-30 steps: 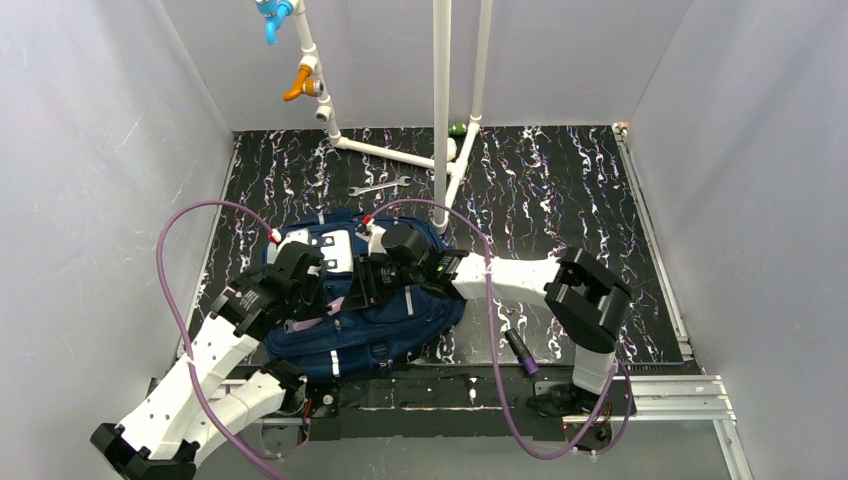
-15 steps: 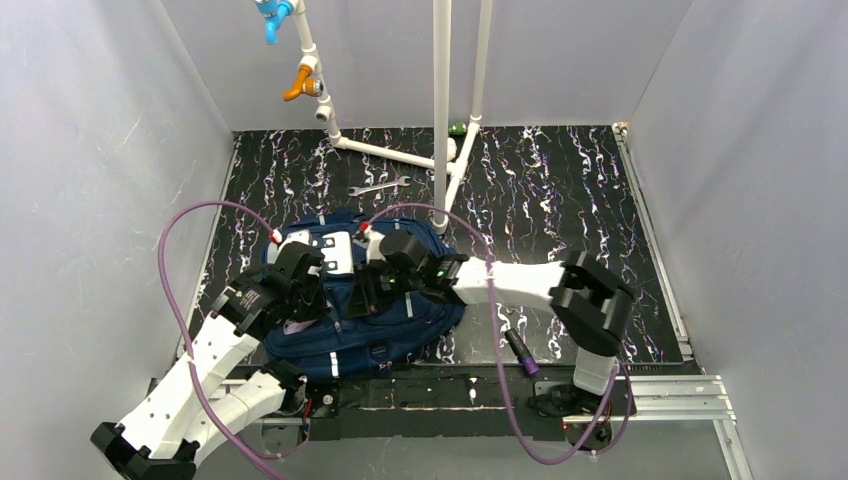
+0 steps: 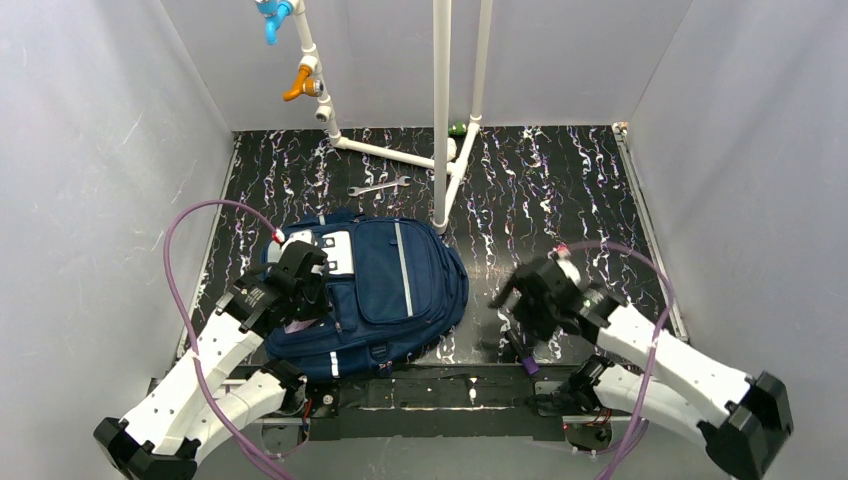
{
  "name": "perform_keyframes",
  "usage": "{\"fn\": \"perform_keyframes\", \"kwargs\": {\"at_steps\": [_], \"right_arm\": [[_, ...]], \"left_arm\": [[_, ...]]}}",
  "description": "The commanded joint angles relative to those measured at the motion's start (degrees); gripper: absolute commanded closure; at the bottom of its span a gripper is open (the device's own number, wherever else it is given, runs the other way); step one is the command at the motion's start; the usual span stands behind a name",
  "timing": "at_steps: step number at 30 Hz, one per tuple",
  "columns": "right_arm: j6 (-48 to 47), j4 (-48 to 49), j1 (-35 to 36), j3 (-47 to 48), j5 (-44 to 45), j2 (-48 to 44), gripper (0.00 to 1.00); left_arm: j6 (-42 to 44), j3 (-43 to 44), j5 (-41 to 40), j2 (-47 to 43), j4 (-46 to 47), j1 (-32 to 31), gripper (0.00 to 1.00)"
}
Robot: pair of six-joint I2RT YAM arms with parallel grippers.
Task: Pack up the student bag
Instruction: Pick up the stationery from the center of the board.
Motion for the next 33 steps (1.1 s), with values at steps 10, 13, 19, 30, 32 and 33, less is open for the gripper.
{"fn": "perform_keyframes", "kwargs": {"at_steps": [10,13,19,30,32,33], "right_arm": [[25.7,-12.0,-3.9,-12.0,-3.1,-8.3,0.01],[17.5,-11.1,-3.9,-8.5,0.7,-4.1,0.02],[-1.2,-14.7,-3.8,-6.4,2.8,5.8,0.01],[-12.1,-7.4,-2.7,-10.4,-1.0,9.8,0.14],[-11.8,-7.0,-2.4,-10.1,-0.2,12.3,0.19],[-11.4,-6.9,-2.2,-10.1,0.1,12.8,0.25]], "left_arm": [[-0.1,0.1,2.1,-0.4,4.1,-0.1,1.00],[-0.4,0.3,2.5,-0.2,4.1,-0.1,1.00],[0.0,1.0,3.0,-0.1,4.2,-0.1,1.00],[0.0,1.6,4.2,0.8,4.7,-0.1,1.00],[0.2,1.7,4.4,1.1,4.7,-0.1,1.00],[0.2,1.8,4.5,1.1,4.7,-0.1,1.00]]}}
